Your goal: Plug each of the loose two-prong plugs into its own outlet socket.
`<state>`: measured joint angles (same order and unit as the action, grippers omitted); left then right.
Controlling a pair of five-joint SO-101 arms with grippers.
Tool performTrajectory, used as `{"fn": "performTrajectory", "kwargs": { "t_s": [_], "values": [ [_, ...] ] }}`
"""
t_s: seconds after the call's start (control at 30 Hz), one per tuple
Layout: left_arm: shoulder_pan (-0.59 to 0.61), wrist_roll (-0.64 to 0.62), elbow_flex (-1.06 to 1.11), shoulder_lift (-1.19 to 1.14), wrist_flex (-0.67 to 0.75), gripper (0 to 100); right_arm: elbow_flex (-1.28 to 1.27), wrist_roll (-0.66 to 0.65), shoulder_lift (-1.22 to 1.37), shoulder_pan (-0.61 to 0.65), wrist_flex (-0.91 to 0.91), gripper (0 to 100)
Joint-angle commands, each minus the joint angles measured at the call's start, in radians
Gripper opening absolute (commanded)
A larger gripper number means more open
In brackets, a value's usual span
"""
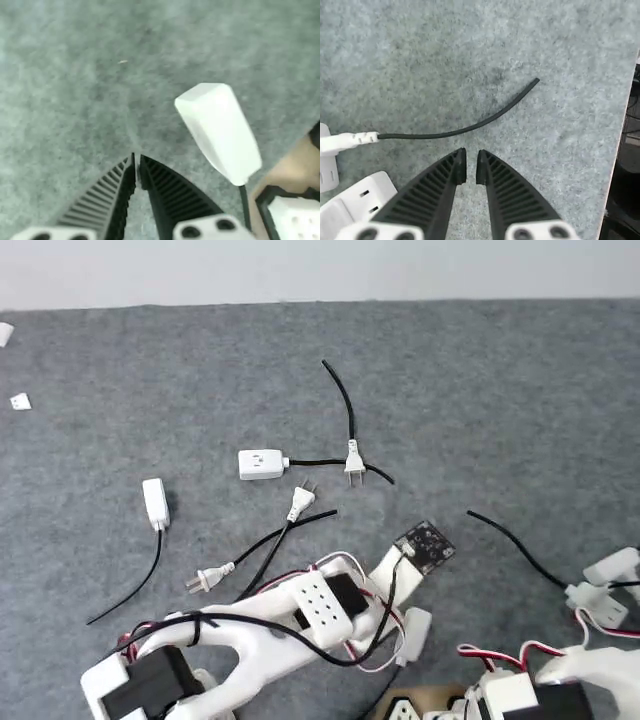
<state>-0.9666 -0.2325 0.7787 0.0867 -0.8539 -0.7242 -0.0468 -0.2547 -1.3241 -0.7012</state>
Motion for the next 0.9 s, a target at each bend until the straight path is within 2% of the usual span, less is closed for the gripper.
{"fn": "performTrajectory", "kwargs": {
  "t_s": [0.0,0.13,0.23,0.43,0.53,0.7,0.87],
  "values": [
    [0.028,-0.005,-0.002,0.041,-0.02,1,0.043,-0.011,-0.012,-0.01,0.012,4.4],
    [0.074,-0.006,-0.036,0.064,-0.026,1,0.043,-0.011,-0.008,-0.01,0.008,4.4],
    [0.092,-0.006,-0.059,0.167,-0.051,1,0.037,-0.011,-0.005,-0.01,0.008,4.4],
    [-0.155,-0.005,-0.001,0.381,-0.06,1,0.037,-0.011,-0.005,-0.008,0.008,4.4],
    [-0.149,-0.012,-0.001,0.345,-0.017,4,0.035,-0.011,-0.005,-0.008,0.007,4.4],
    [-0.118,-0.068,-0.042,0.189,-0.012,24,0.025,-0.011,-0.005,0.002,0.007,4.4],
    [-0.106,-0.092,-0.053,0.075,0.087,21,0.008,-0.011,-0.007,0.038,0.007,4.4]
  ]
}}
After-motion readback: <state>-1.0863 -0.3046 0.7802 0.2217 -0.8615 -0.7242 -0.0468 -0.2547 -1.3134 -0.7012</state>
